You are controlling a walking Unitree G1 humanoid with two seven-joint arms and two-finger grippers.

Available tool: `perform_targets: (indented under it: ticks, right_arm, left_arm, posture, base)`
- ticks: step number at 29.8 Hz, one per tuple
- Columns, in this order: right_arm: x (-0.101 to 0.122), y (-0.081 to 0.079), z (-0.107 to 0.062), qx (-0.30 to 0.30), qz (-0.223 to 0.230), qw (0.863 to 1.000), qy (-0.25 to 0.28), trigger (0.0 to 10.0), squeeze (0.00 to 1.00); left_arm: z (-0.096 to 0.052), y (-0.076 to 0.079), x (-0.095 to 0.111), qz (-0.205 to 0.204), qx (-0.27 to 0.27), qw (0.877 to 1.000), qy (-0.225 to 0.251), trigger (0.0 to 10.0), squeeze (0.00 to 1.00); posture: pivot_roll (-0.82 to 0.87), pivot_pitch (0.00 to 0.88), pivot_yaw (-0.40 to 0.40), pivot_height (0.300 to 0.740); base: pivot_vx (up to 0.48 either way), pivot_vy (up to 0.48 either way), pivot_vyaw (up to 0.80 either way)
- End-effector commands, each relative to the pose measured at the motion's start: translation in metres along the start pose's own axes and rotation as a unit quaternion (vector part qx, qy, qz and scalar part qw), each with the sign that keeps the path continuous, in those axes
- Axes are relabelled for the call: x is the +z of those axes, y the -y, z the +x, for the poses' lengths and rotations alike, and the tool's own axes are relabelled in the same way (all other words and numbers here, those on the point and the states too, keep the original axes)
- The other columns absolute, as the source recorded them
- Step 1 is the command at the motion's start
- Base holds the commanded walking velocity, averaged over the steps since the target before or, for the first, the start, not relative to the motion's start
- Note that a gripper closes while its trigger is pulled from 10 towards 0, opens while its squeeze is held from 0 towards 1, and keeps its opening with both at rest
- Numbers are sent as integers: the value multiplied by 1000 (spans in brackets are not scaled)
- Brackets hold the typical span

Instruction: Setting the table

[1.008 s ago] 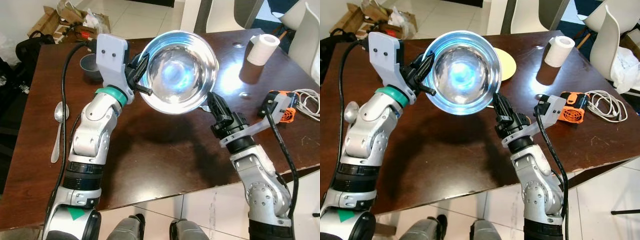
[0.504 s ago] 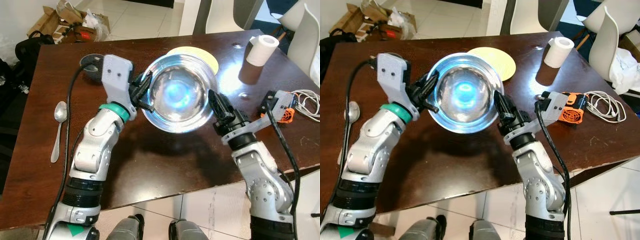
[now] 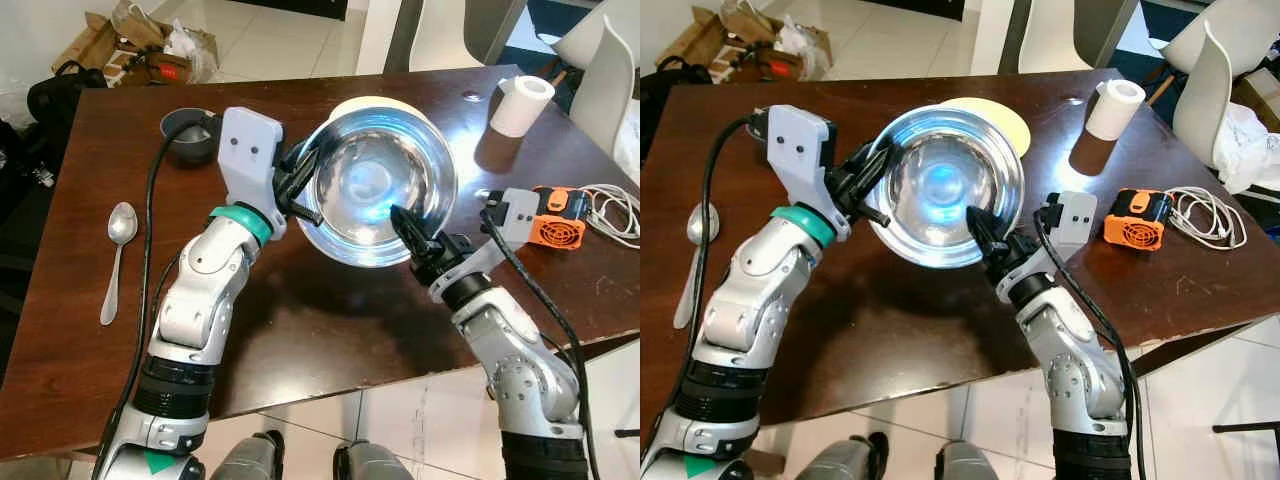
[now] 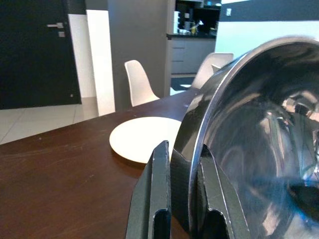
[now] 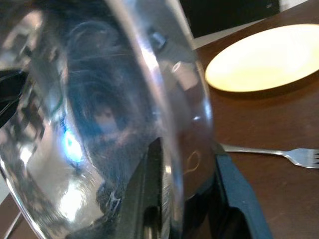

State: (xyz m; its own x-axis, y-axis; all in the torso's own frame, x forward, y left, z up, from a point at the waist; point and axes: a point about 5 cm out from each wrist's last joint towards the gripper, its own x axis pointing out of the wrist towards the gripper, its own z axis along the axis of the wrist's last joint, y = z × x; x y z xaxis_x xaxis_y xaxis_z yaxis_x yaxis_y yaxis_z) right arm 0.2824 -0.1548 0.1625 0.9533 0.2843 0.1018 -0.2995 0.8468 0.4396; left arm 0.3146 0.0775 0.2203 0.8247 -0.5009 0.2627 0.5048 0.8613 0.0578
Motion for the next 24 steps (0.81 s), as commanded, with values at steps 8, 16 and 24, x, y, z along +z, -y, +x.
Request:
perform_targets:
  ticks: [8, 16, 24]
  right_arm:
    - [4, 15, -7, -43, -12, 999, 15, 0, 0]
    - [8, 17, -7, -53, -18, 998, 31, 0, 0]
    - [17, 21, -10, -78, -24, 994, 69, 0, 0]
  left_arm:
    - [7, 3, 8, 8, -8, 1000, 21, 10000, 0]
    - [8, 3, -2, -11, -8, 1000, -7, 10000, 1000]
    - [0, -14, 3, -50, -76, 996, -20, 10000, 0]
  posture:
    - [-49, 0, 1, 740]
    - [-50, 0, 12, 740]
    - [-39, 0, 23, 740]
  base:
    - [0, 0, 0]
    - [0, 0, 0]
    - [0, 0, 0]
